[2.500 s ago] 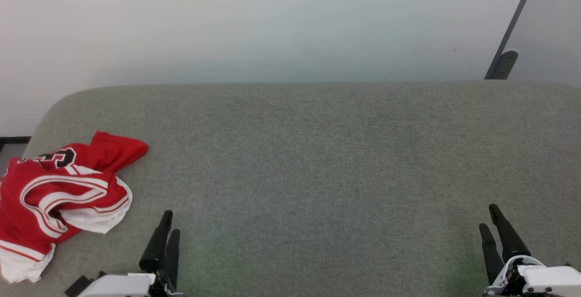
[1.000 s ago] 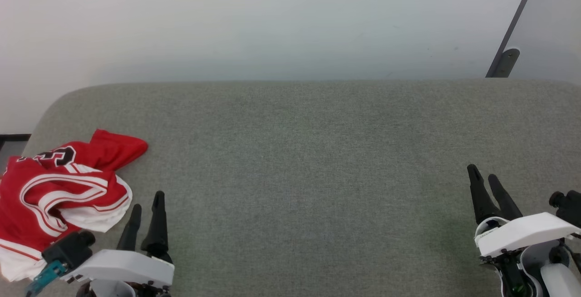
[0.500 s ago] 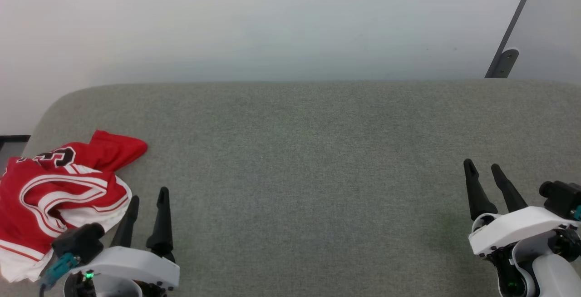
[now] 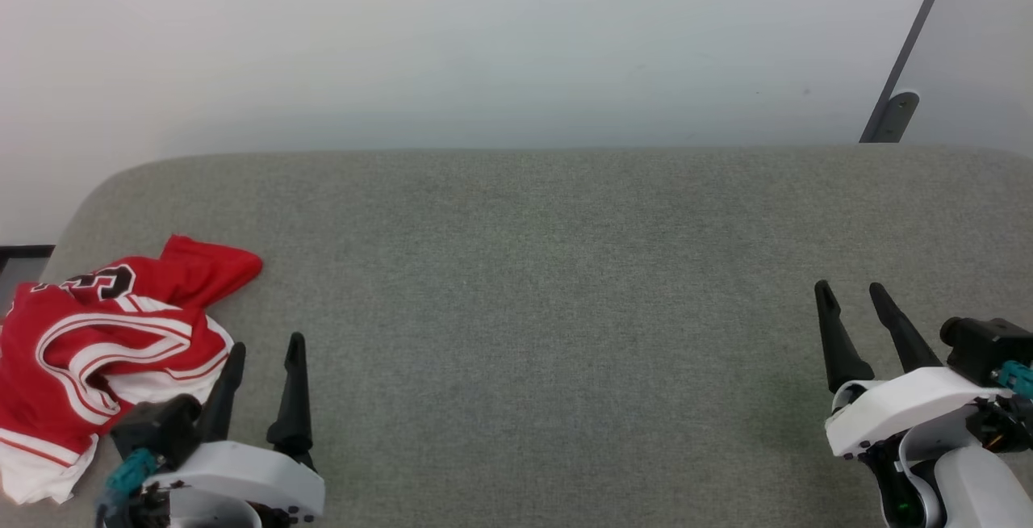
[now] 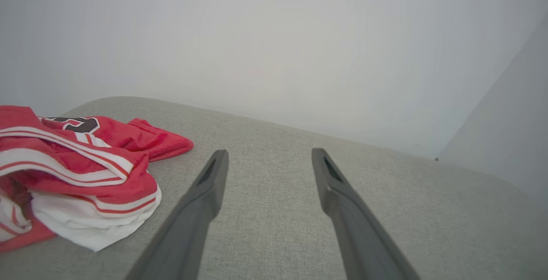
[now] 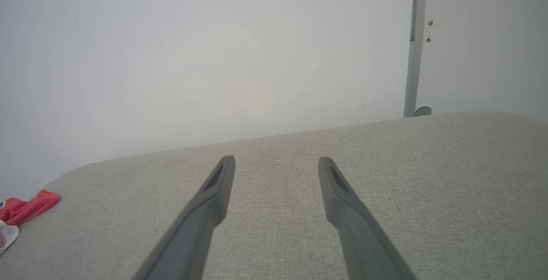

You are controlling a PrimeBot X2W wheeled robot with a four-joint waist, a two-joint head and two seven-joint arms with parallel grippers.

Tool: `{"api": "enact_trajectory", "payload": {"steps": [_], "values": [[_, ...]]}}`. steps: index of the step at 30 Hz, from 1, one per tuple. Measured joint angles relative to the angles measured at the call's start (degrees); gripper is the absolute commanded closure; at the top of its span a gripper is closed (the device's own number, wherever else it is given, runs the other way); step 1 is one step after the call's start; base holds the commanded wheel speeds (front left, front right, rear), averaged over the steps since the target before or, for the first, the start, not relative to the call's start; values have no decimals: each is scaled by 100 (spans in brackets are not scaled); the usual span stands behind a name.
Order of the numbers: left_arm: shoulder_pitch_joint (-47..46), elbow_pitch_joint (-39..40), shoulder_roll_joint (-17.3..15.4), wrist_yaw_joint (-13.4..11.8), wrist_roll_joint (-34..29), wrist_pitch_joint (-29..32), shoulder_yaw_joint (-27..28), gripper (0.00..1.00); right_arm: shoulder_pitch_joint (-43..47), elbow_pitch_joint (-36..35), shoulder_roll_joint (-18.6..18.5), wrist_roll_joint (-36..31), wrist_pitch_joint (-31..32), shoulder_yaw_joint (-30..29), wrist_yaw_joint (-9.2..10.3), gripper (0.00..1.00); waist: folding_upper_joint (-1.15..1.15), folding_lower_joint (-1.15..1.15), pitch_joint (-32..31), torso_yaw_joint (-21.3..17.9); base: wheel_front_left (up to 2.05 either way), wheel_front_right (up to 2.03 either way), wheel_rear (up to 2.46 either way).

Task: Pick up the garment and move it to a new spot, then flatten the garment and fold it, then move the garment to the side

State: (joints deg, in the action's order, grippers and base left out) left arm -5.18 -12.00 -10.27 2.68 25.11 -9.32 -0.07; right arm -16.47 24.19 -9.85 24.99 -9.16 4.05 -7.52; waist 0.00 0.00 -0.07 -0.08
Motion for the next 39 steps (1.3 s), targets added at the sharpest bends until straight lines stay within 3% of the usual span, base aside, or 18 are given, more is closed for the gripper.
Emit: {"api": "enact_trajectory", "payload": {"steps": [39], "values": [[-78, -311, 16, 174, -1674, -467, 98, 0, 83, -237, -60, -1365, -488, -265, -1, 0, 0, 0, 40, 76, 0, 0, 0]]}}
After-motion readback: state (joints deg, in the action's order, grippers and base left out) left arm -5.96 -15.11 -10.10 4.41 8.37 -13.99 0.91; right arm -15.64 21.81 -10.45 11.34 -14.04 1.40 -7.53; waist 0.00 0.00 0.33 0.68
